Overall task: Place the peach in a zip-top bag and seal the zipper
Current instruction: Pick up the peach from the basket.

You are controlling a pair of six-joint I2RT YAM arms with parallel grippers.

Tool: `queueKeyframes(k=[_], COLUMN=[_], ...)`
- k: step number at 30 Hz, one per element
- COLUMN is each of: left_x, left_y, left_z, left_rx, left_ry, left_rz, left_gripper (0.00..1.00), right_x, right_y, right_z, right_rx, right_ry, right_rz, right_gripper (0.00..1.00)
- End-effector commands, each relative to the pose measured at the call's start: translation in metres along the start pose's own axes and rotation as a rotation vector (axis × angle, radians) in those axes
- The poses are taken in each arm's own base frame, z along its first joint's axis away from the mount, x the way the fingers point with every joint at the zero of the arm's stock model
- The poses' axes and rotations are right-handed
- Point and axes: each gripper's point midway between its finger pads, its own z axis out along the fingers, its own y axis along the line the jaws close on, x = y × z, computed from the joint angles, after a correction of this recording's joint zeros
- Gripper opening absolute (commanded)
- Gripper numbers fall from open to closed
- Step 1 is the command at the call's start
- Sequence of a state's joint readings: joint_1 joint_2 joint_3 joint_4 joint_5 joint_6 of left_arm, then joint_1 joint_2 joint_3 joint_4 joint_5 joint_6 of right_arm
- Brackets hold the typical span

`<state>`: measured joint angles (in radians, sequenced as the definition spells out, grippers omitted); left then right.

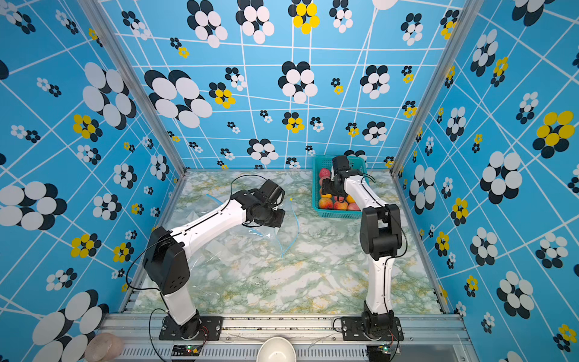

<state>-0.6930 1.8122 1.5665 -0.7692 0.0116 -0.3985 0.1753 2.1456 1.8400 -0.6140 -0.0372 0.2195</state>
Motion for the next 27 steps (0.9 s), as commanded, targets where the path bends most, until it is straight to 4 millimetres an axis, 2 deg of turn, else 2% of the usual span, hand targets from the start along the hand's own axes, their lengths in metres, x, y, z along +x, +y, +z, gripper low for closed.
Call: queueKeyframes(k=[1, 8, 16, 24, 27], left_x=[0.002, 0.003, 0.004, 0.003, 0.003], left_y=[0.005, 0.003, 0.001, 0.0, -0.001], left_z=[0.002, 0.003, 0.003, 0.001, 0.0], left_rx=[-0.012, -0.005, 0.003, 0.003, 0.003], left_ry=[0.025, 0.03, 0.033, 0.031, 0.029], left_rz=[-0.001, -0.004, -0.007, -0.004, -0.002], left_gripper=[0.0, 0.0, 0.0, 0.0, 0.0], right_x=[0.0, -0.007, -0.001, 0.002, 0.002], right_y=[-0.001, 0.003, -0.006, -0.006, -0.005], right_z=[0.022, 0.037, 0.057, 0.059, 0.059], right_rx=[0.011, 0.036, 0.1, 0.117, 0.11], right_ry=[0.018, 0.028, 0.064, 0.097, 0.095], right_rz=[-0.025, -0.081, -0.103, -0.135, -0.136], right_gripper=[0.71, 0.71, 0.71, 0.71, 0.66])
